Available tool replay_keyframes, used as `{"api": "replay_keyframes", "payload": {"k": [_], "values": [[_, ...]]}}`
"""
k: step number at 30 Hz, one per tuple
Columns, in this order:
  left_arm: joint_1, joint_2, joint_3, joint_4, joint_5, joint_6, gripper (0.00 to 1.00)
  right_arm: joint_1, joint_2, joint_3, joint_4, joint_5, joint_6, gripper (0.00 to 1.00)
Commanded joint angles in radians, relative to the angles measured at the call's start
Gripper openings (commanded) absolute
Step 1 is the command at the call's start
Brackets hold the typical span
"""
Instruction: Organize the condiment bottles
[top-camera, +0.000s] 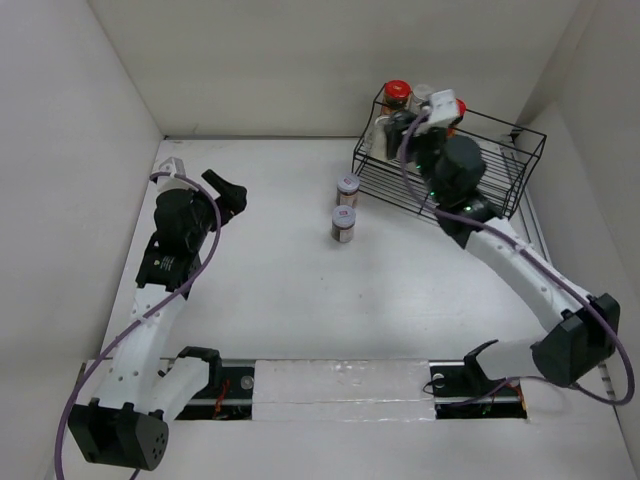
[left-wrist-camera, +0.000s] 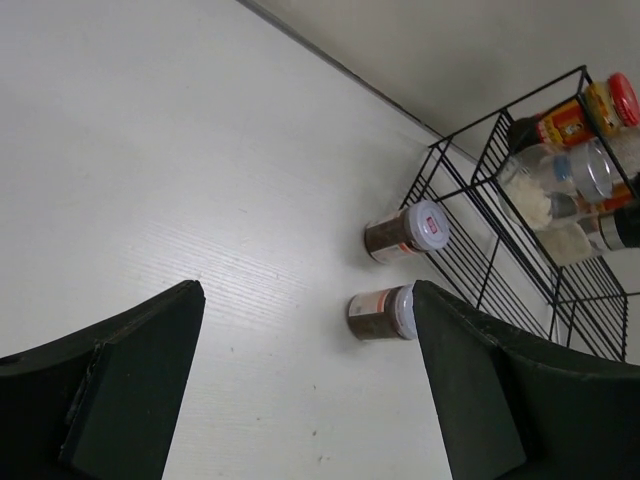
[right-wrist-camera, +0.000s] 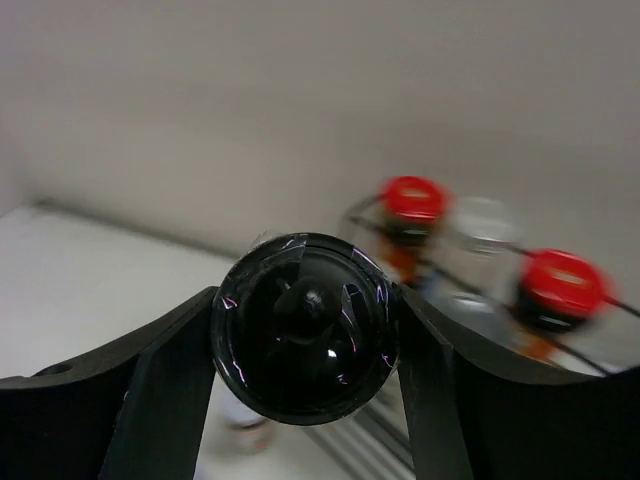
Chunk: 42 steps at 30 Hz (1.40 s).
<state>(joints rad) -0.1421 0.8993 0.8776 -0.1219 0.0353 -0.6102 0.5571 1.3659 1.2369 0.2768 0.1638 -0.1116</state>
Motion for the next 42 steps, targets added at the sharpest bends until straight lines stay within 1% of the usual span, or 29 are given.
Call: {"api": "replay_keyframes", "payload": {"k": [1, 2, 4, 5, 8, 9, 12, 15, 19, 21, 25, 26, 28, 30, 31, 32, 35, 36, 38, 39, 42], "values": [[0.006, -0.013, 0.043, -0.031, -0.094, -0.054, 0.81, -0.138, -0.045, 0.027, -0.086, 0.158, 0.010, 0.49], [0.006, -0.013, 0.043, -0.032, -0.094, -0.054, 0.81, -0.208, -0.059, 0.027, -0.096, 0.158, 0.027, 0.49], [0.006, -0.013, 0.043, -0.021, -0.081, -0.065, 0.81, -0.270, -0.085, 0.006, -0.105, 0.149, 0.058, 0.49], [0.006, -0.001, 0.043, -0.021, -0.071, -0.065, 0.81, -0.328, -0.085, 0.006, -0.122, 0.134, 0.069, 0.49], [0.006, 0.012, 0.043, -0.001, -0.025, -0.056, 0.81, -0.402, -0.064, 0.042, -0.171, 0.079, 0.089, 0.49], [0.006, 0.012, 0.043, -0.001, -0.025, -0.046, 0.81, -0.443, -0.047, 0.055, -0.186, 0.063, 0.089, 0.49], [0.006, 0.023, 0.043, 0.008, -0.014, -0.036, 0.81, -0.494, 0.019, 0.088, -0.220, -0.015, 0.110, 0.49], [0.006, 0.023, 0.043, 0.008, -0.014, -0.026, 0.81, -0.494, 0.053, 0.088, -0.220, -0.061, 0.119, 0.49], [0.006, 0.035, 0.043, 0.008, -0.003, -0.026, 0.81, -0.494, 0.097, 0.088, -0.220, -0.061, 0.119, 0.49], [0.006, 0.035, 0.043, 0.008, 0.008, -0.026, 0.81, -0.494, 0.128, 0.088, -0.211, -0.087, 0.128, 0.49], [0.006, 0.035, 0.043, 0.018, -0.001, -0.026, 0.81, -0.494, 0.148, 0.088, -0.211, -0.098, 0.138, 0.50], [0.006, 0.035, 0.043, 0.008, -0.002, -0.017, 0.81, -0.494, 0.148, 0.088, -0.202, -0.098, 0.138, 0.53], [0.006, 0.035, 0.043, 0.008, -0.002, -0.017, 0.81, -0.494, 0.160, 0.088, -0.202, -0.098, 0.138, 0.69], [0.006, 0.035, 0.043, 0.008, -0.002, -0.017, 0.81, -0.494, 0.147, 0.079, -0.202, -0.075, 0.138, 0.82], [0.006, 0.035, 0.043, 0.008, -0.002, -0.017, 0.81, -0.494, 0.128, 0.067, -0.202, -0.075, 0.138, 0.92], [0.006, 0.035, 0.043, 0.008, -0.002, -0.017, 0.81, -0.494, 0.119, 0.067, -0.202, -0.064, 0.138, 0.95], [0.006, 0.035, 0.043, 0.019, 0.009, -0.017, 0.81, -0.481, 0.055, 0.046, -0.202, -0.038, 0.138, 1.00], [0.006, 0.035, 0.043, 0.019, 0.009, -0.017, 0.81, -0.471, 0.030, 0.045, -0.202, -0.005, 0.138, 1.00], [0.006, 0.035, 0.043, 0.019, 0.009, -0.017, 0.80, -0.433, -0.035, 0.012, -0.202, 0.005, 0.138, 1.00], [0.006, 0.035, 0.034, 0.019, 0.018, -0.017, 0.80, -0.415, -0.053, 0.001, -0.202, -0.013, 0.138, 1.00], [0.006, 0.026, 0.034, 0.028, 0.028, -0.017, 0.80, -0.307, -0.076, -0.057, -0.137, -0.099, 0.138, 0.98]]}}
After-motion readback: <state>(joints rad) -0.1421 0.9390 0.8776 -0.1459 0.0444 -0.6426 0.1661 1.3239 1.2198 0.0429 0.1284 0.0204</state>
